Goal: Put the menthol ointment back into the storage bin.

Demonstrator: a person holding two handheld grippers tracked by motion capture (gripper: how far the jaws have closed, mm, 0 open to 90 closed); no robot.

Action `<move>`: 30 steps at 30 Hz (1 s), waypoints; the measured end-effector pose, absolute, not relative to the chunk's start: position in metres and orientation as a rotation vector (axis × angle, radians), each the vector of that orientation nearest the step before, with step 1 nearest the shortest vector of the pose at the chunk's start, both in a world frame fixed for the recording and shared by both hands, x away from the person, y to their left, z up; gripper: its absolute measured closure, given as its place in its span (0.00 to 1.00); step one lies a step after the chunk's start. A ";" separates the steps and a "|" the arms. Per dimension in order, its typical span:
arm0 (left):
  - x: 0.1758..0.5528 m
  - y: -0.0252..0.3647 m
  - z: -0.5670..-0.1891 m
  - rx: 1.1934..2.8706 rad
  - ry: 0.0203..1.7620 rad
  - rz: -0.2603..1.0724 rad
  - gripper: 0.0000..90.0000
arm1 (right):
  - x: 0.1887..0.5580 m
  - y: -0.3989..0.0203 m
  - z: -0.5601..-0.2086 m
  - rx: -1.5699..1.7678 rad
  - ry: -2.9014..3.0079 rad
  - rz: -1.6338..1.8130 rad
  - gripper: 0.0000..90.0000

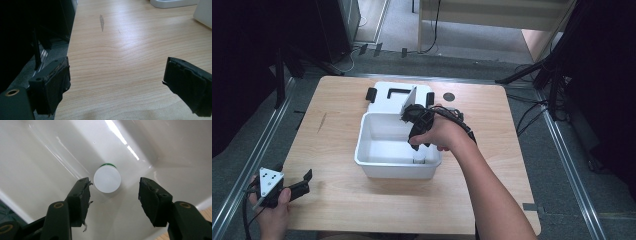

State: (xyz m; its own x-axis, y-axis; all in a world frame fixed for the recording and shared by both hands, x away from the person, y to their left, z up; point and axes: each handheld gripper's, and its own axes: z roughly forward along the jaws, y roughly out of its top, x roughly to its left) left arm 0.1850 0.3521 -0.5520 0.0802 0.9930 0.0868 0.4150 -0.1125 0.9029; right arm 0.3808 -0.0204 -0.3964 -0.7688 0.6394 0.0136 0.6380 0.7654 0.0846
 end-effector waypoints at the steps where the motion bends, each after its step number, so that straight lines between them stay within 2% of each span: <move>1: 0.185 0.352 -0.552 1.629 1.424 1.002 0.09 | 0.380 -0.021 -0.393 1.065 2.935 0.141 0.48; 19: 0.185 0.352 -0.552 1.631 1.423 1.004 0.09 | 0.374 -0.054 -0.351 1.113 2.882 0.242 0.48; 30: 0.185 0.351 -0.552 1.635 1.423 1.008 0.09 | 0.374 -0.089 -0.345 1.172 2.845 0.255 0.48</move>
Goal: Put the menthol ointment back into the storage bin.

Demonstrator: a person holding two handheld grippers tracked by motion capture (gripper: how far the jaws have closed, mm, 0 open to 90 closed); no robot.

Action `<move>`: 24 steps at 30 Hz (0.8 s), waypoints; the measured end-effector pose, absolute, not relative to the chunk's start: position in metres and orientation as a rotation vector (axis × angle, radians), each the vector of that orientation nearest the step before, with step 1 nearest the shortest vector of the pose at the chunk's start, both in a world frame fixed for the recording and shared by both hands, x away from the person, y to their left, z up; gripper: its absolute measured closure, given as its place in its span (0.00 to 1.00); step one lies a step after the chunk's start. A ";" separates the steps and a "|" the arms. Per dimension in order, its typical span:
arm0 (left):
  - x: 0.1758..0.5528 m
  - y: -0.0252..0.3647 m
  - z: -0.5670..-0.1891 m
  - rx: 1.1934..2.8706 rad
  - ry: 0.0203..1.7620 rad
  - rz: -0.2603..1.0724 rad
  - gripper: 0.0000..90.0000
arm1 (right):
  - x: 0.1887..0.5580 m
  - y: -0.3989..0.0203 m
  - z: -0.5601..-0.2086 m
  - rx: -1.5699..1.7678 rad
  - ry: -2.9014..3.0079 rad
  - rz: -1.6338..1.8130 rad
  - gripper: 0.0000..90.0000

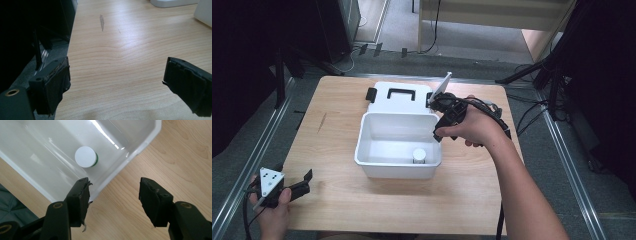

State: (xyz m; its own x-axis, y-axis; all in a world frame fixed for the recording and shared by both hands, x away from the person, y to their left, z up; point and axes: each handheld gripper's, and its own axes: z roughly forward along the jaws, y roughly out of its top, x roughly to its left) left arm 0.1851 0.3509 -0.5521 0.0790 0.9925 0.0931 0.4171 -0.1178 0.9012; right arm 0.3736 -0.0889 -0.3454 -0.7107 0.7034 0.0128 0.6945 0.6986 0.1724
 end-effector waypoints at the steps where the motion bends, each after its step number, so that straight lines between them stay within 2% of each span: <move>1: 0.185 0.351 -0.552 1.635 1.423 1.008 0.09 | 0.373 -0.091 -0.346 1.181 2.842 0.256 0.48; 24: 0.185 0.350 -0.552 1.638 1.419 1.015 0.09 | 0.368 -0.156 -0.394 1.284 2.788 0.320 0.44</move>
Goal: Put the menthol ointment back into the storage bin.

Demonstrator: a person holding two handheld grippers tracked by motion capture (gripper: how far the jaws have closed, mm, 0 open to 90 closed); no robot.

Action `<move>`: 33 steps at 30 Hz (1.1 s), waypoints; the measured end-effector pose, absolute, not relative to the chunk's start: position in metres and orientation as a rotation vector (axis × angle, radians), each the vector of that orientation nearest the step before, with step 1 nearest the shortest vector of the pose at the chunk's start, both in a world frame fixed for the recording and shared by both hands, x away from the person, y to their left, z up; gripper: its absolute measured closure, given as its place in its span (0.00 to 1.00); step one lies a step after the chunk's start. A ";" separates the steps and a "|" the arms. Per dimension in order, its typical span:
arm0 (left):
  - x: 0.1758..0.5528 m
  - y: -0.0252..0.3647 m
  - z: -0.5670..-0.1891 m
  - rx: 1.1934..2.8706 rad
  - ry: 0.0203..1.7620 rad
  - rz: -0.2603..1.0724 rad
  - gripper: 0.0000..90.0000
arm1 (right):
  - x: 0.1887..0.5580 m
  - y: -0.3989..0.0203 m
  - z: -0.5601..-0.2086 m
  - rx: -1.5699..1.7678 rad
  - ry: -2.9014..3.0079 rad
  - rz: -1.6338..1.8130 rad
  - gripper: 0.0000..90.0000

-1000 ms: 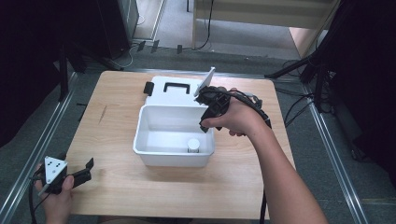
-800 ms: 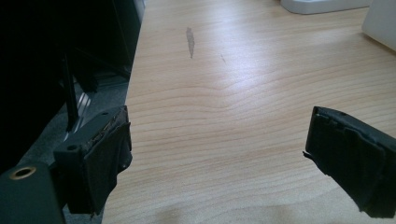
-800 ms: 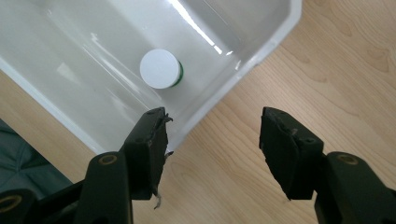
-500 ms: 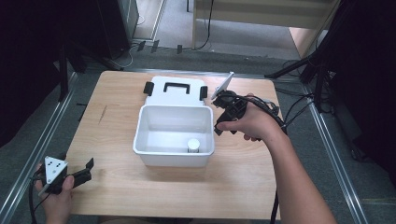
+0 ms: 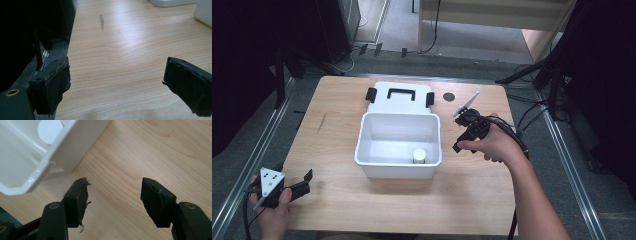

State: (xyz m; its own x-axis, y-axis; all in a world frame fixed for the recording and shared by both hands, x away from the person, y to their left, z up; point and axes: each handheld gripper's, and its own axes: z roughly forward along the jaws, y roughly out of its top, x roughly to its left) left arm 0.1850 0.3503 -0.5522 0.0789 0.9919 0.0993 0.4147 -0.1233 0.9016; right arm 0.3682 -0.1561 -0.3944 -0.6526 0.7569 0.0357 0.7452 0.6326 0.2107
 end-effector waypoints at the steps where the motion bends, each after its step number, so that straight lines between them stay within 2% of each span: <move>1: 0.185 0.350 -0.552 1.635 1.421 1.012 0.09 | 0.368 -0.159 -0.398 1.292 2.788 0.329 0.43; 11: 0.185 0.350 -0.552 1.635 1.420 1.017 0.09 | 0.357 -0.190 -0.424 1.307 2.725 0.452 0.36; 26: 0.185 0.350 -0.552 1.639 1.420 1.023 0.09 | 0.325 -0.253 -0.463 1.382 2.439 0.731 0.32; 33: 0.185 0.350 -0.552 1.638 1.421 1.024 0.09 | 0.304 -0.280 -0.478 1.408 2.282 0.835 0.23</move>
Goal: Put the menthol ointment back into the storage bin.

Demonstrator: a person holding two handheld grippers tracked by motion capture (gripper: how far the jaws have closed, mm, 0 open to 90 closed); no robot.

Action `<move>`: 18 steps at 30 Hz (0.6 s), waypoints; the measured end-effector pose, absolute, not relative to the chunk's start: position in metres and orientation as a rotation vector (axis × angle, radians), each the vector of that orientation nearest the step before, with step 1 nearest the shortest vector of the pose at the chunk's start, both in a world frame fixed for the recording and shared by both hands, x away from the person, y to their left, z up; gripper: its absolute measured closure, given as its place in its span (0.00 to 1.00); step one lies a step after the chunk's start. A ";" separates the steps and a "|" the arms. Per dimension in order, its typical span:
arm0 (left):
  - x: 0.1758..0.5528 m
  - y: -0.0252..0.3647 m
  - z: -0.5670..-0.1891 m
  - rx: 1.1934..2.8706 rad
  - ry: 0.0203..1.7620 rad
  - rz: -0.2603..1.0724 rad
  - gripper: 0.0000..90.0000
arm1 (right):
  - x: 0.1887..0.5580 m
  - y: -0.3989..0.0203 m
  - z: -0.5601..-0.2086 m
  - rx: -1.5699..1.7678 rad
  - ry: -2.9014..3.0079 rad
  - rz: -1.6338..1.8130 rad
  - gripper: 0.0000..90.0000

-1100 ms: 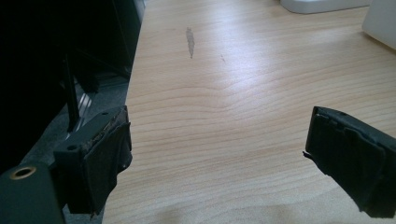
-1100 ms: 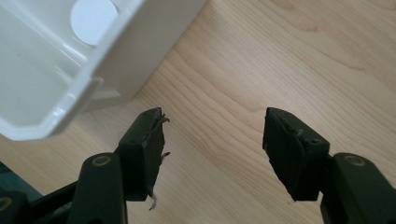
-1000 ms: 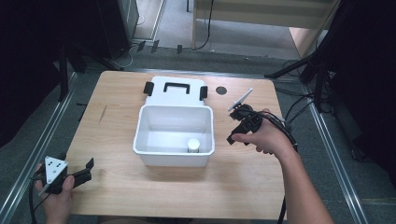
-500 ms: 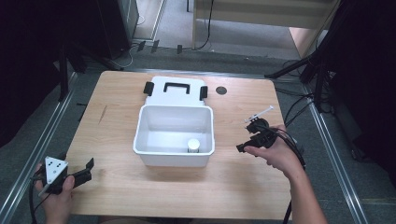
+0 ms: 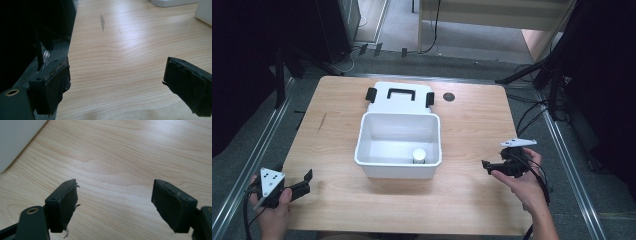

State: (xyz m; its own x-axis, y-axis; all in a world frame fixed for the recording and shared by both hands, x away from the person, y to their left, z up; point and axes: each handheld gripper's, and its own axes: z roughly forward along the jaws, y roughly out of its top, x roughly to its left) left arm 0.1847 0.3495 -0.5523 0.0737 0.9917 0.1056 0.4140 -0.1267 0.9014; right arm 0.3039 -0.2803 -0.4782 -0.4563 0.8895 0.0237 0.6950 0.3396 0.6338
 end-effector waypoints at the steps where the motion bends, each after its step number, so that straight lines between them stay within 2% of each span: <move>1: 0.185 0.350 -0.552 1.638 1.422 1.025 0.09 | 0.301 -0.284 -0.481 1.409 2.266 0.856 0.23; 7: 0.184 0.350 -0.552 1.640 1.422 1.023 0.09 | 0.282 -0.308 -0.496 1.467 2.167 0.938 0.16; 18: 0.185 0.350 -0.552 1.636 1.423 1.028 0.09 | 0.238 -0.341 -0.525 1.474 2.000 1.103 0.16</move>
